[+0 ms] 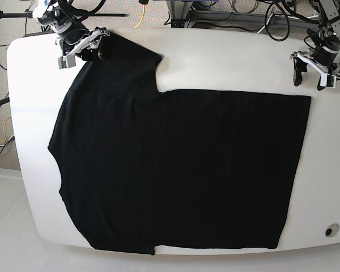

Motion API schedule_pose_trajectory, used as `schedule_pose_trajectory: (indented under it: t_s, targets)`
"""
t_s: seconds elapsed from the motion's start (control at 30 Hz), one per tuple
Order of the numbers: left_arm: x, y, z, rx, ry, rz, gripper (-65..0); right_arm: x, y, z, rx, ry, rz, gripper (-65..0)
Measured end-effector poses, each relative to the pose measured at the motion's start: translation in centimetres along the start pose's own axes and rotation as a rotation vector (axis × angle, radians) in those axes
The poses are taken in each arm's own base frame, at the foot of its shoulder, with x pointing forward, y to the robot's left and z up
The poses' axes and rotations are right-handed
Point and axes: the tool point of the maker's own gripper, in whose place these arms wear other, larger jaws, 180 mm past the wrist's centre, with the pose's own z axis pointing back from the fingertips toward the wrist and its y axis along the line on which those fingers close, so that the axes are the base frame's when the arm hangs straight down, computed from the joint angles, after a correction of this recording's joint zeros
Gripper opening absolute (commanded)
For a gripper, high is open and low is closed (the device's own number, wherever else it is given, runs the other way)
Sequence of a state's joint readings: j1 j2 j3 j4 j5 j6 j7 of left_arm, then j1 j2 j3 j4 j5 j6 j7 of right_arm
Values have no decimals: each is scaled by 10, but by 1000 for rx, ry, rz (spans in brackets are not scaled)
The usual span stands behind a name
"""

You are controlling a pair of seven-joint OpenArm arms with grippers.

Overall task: Fold the T-shirt properly
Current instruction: 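Close the right gripper on the black shirt's shoulder edge, then lower the left gripper onto the shirt's body corner and pinch it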

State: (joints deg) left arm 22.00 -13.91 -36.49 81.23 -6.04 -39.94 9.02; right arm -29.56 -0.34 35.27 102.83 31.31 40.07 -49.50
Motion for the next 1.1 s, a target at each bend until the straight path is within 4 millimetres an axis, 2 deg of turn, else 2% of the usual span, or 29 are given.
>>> schedule_pose_trajectory:
  t_s: [0.1,0.23,0.3,0.37,0.43,0.7,1.1]
  targets:
    - [-1,0,-1,-1,3,3,-179,1,1,0,1,-2,2,-327]
    - [-5,0,-3,-3,14,11,-177,0,2,-1,1,-1,6,-402]
    - [-5,0,-4,-4,14,14,-176,-1,2,-1,-3,5,8,-454]
    - [-4,0,-5,-3,11,14,-180,-1,1,-1,-5,7,8,-573]
    - [-3,0,-5,-3,10,12,-180,-2,0,-2,-10,17,12,-604]
    - [-3,0,-4,-2,11,7,-177,-3,-1,-2,-16,22,16,-616]
    - [2,-1,-8,-4,2,9,-175,-4,2,-3,-13,21,10,-589]
